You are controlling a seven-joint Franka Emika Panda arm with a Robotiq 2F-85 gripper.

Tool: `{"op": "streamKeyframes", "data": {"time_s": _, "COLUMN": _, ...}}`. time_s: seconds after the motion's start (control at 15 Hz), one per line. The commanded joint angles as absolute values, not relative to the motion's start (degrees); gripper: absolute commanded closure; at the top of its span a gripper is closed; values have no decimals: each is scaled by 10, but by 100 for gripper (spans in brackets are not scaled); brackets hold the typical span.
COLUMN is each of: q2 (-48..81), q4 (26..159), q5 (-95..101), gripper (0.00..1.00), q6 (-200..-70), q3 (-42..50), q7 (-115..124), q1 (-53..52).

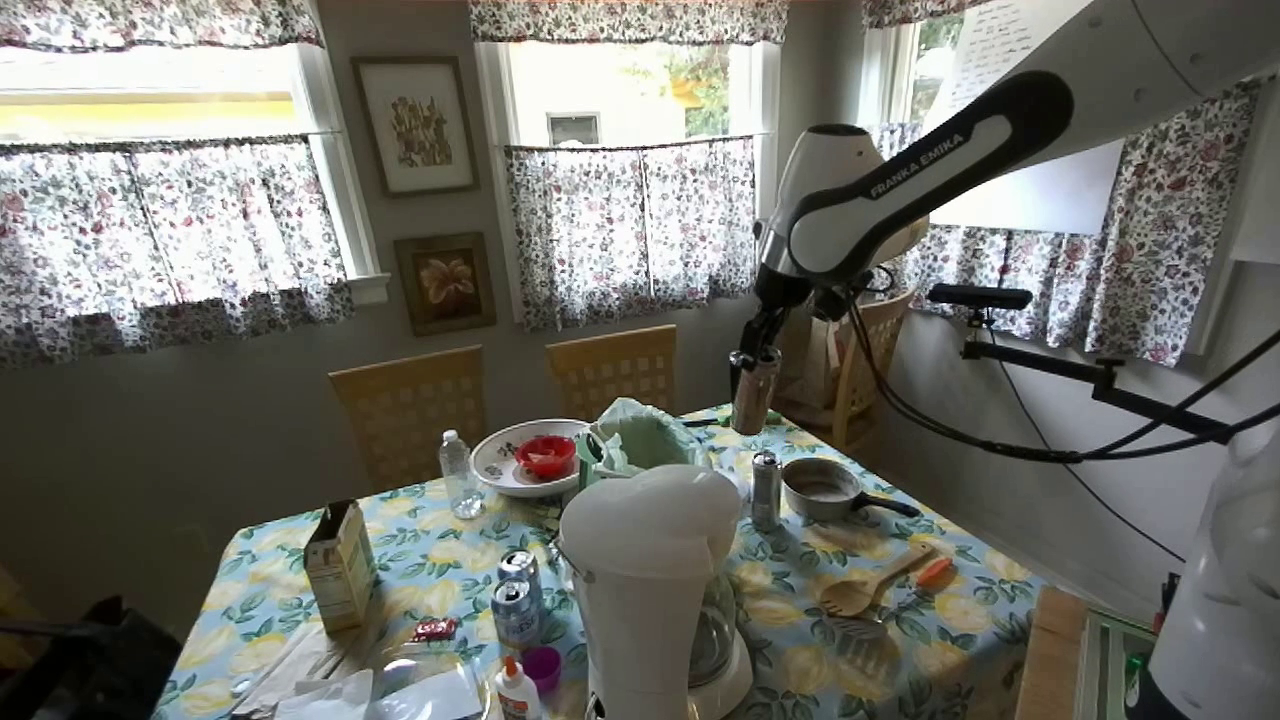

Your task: Put the can in the bin

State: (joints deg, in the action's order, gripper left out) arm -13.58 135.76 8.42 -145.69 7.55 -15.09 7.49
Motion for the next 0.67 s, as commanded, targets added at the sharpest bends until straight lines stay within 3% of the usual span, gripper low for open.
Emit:
{"op": "streamKeyframes", "data": {"time_s": 0.0, "q2": -164, "q4": 1346, "q5": 69, "gripper": 63, "q6": -1466, "q3": 74, "q7": -158, "q1": 55}}
{"op": "streamKeyframes", "data": {"time_s": 0.6, "q2": -149, "q4": 1277, "q5": -5, "gripper": 63, "q6": -1493, "q3": 84, "q7": -193, "q1": 4}}
